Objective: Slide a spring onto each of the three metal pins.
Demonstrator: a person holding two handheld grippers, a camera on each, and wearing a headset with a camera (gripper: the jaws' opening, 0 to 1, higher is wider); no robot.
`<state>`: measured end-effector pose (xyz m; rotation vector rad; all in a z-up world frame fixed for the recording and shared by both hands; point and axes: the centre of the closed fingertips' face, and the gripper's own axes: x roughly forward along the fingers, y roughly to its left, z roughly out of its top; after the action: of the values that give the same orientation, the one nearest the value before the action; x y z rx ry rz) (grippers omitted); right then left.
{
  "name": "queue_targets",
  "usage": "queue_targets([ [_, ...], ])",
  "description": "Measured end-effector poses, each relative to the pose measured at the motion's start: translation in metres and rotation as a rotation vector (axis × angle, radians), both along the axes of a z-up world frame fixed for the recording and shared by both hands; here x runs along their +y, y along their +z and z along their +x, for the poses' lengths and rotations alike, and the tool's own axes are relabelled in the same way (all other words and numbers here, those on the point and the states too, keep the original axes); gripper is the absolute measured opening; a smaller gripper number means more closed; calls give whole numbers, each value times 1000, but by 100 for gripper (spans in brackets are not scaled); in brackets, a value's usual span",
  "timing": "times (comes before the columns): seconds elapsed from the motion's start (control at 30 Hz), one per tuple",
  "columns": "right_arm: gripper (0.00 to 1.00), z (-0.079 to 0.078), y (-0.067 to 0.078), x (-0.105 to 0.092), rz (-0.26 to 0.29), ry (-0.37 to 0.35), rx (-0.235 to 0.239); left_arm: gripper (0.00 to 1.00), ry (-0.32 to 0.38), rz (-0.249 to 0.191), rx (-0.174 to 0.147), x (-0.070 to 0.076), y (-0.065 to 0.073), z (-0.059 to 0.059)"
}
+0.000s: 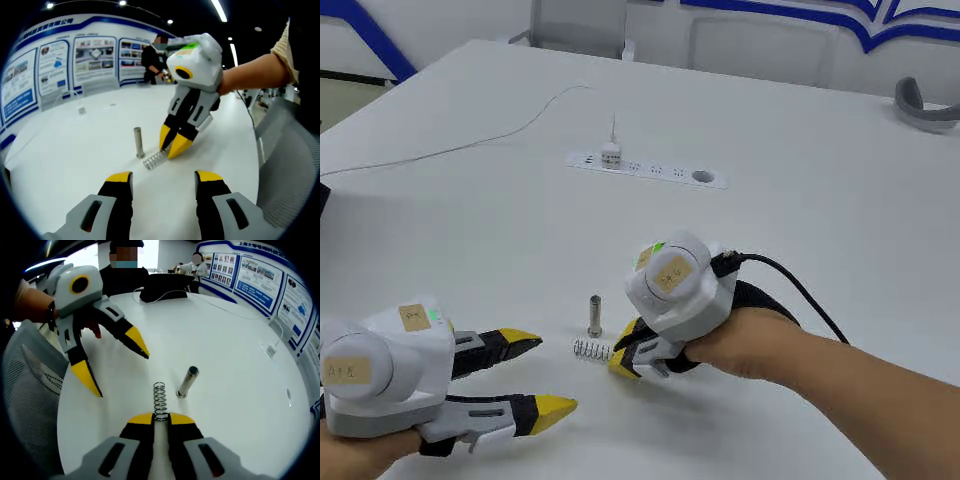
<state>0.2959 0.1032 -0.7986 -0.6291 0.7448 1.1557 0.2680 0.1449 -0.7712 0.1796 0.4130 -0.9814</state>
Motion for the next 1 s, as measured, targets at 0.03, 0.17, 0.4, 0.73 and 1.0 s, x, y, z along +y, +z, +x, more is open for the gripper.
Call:
queue_targets([
  [0.03, 11, -1, 1, -1, 0, 3, -2, 51, -3, 0, 0, -1, 0, 0],
  [0.17, 11, -4, 6, -3, 3, 8, -8, 50, -12, 0, -2, -4, 1, -1],
  [0.4, 11, -12, 17, -7, 3, 33, -19, 49, -25, 3, -10, -6, 2, -1],
  [0.73, 11, -24, 26, -12, -1, 72, -21, 46, -50, 2, -19, -15, 5, -4],
  [1.0, 11, -33, 33, -11, 1, 115, -15, 39, -78, 3, -38, -22, 9, -8],
])
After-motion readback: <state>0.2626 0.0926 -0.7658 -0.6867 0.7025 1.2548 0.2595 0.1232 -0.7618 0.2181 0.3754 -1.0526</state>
